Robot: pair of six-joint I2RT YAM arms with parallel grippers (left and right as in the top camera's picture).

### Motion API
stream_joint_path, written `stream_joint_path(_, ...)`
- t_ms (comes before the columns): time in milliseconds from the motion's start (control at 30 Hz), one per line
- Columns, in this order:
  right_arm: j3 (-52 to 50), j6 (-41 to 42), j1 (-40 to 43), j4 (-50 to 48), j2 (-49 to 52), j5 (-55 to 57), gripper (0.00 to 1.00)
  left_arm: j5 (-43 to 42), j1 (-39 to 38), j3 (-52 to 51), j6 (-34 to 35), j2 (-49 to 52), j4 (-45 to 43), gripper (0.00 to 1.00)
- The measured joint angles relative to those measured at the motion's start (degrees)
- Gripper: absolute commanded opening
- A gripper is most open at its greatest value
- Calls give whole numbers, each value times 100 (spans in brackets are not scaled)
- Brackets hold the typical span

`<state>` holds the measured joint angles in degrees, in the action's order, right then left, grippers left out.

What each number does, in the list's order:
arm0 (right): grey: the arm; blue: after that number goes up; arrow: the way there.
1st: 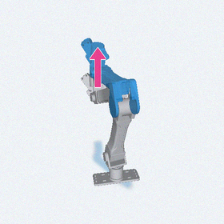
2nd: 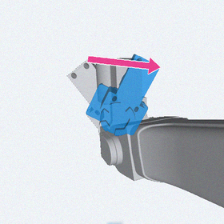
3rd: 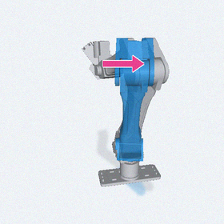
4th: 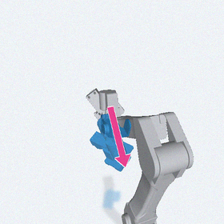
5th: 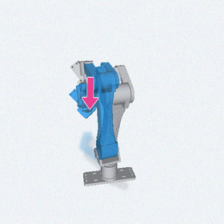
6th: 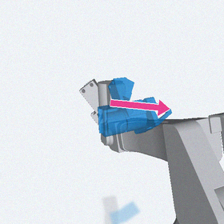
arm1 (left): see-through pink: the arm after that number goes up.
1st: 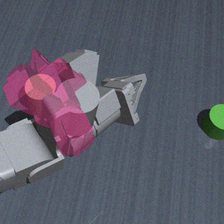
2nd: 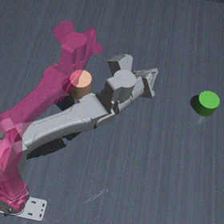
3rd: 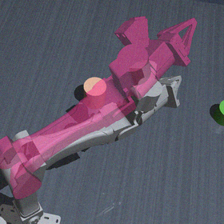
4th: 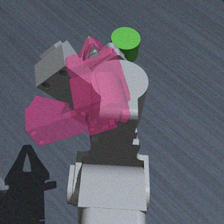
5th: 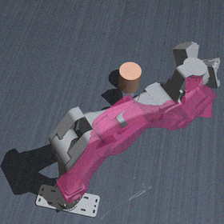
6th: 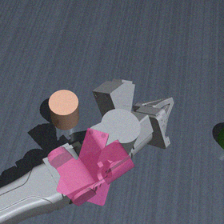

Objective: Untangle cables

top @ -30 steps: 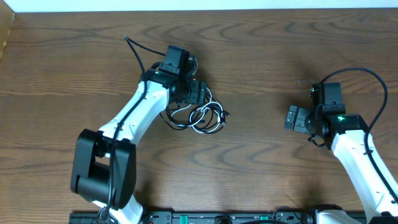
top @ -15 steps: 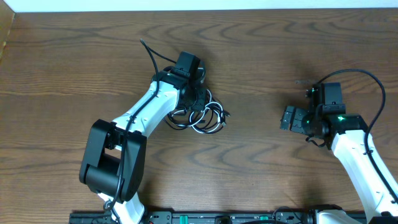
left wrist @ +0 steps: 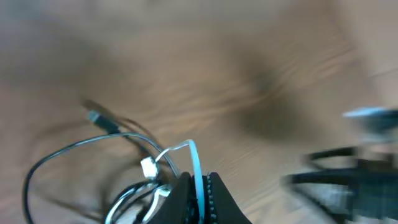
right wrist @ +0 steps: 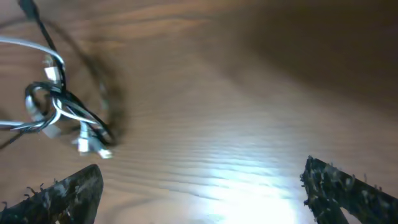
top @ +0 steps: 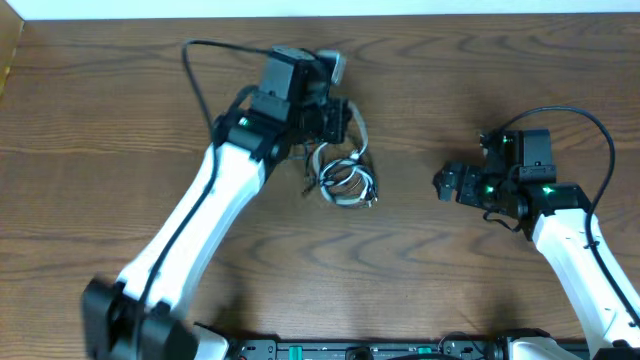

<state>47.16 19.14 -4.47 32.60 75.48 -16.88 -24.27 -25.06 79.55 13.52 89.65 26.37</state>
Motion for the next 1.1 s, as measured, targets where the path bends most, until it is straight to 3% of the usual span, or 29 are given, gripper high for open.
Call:
stream_joint_path(300,0,4,-424,-678,0,-570,99,-142,-509,11,313,-1071,-723,7)
stream_joint_path(433,0,26,-623,-1045,0,-625,93,-140,-505,11,573,-1263,-774,7)
stream_joint_path(667,0,50,-804,-1196,0,-378,89,-138,-505,11,748,-1368,-776,8)
stream_joint_path(1100,0,507,-1403,-1469,358,-234,92,-678,-509,11,1067,-1368,-774,8)
